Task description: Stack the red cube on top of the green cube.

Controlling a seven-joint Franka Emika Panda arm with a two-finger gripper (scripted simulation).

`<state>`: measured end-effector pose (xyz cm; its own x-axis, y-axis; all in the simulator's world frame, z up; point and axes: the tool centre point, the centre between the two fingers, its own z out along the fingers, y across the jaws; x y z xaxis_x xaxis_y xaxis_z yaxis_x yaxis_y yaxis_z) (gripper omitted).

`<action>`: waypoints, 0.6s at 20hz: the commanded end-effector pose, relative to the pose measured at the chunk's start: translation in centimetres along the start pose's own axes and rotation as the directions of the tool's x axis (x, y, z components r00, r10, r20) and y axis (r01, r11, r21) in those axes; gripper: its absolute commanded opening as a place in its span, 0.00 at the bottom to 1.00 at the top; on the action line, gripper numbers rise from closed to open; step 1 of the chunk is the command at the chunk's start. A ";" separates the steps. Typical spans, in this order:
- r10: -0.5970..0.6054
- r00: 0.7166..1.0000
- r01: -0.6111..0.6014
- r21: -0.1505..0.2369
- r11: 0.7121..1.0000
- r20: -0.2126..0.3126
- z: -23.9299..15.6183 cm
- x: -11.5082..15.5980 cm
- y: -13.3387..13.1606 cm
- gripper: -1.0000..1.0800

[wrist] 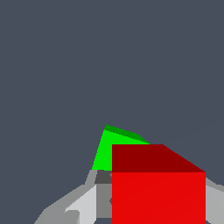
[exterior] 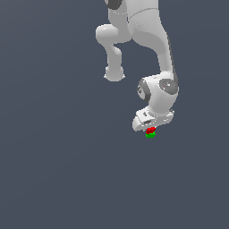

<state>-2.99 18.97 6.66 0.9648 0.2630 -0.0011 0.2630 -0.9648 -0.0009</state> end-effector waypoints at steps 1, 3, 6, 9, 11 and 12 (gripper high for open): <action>0.002 1.000 -0.002 0.000 1.000 -0.001 0.3 0.4 -0.9 0.00; 0.002 1.000 -0.002 -0.001 1.000 -0.001 0.4 0.6 -1.3 0.00; 0.002 1.000 -0.002 -0.001 1.000 -0.001 0.5 0.6 -1.4 0.96; 0.002 1.000 -0.002 -0.001 1.000 -0.001 0.5 0.6 -1.4 0.96; 0.002 1.000 -0.002 -0.001 1.000 -0.001 0.5 0.6 -1.4 0.96; 0.002 1.000 -0.002 -0.001 1.000 -0.001 0.5 0.6 -1.4 0.96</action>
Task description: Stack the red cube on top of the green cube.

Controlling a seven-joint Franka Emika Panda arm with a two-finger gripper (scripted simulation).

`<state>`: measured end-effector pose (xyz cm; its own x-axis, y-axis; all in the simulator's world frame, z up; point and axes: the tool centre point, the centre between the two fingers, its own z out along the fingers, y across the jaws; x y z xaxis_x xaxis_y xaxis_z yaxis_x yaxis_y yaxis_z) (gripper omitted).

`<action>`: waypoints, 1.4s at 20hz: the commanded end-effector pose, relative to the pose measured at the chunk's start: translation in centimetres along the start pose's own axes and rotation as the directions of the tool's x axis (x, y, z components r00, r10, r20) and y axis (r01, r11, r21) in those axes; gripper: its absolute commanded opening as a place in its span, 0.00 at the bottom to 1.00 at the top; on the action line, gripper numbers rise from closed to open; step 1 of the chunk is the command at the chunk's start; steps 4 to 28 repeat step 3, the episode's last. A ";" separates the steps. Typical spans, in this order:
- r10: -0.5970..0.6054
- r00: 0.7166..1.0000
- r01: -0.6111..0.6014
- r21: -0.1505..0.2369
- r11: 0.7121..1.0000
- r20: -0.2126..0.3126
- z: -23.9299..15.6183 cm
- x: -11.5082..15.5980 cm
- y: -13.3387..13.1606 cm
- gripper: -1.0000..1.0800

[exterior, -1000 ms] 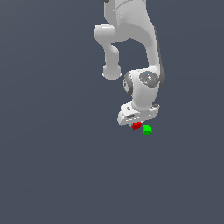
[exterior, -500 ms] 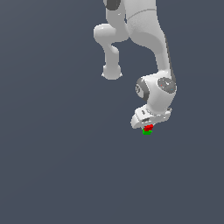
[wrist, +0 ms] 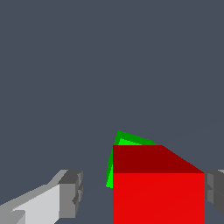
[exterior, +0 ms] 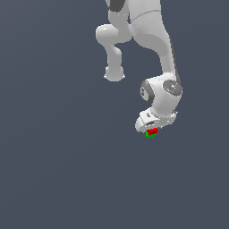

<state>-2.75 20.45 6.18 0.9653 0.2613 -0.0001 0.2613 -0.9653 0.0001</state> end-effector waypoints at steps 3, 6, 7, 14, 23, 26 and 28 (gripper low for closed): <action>0.000 1.000 0.000 0.000 1.000 0.000 0.0 0.0 0.0 0.96; 0.000 1.000 0.000 0.000 1.000 0.000 0.0 0.0 0.0 0.96; 0.000 1.000 0.000 0.000 1.000 0.000 0.0 0.0 0.0 0.96; 0.000 1.000 0.000 0.000 1.000 0.000 0.0 0.0 0.0 0.96; 0.000 1.000 0.000 0.000 1.000 0.000 0.0 0.0 0.0 0.96; 0.000 1.000 0.000 0.000 1.000 0.000 0.0 0.0 0.0 0.96; 0.000 1.000 0.000 0.000 1.000 0.000 0.0 0.0 0.0 0.96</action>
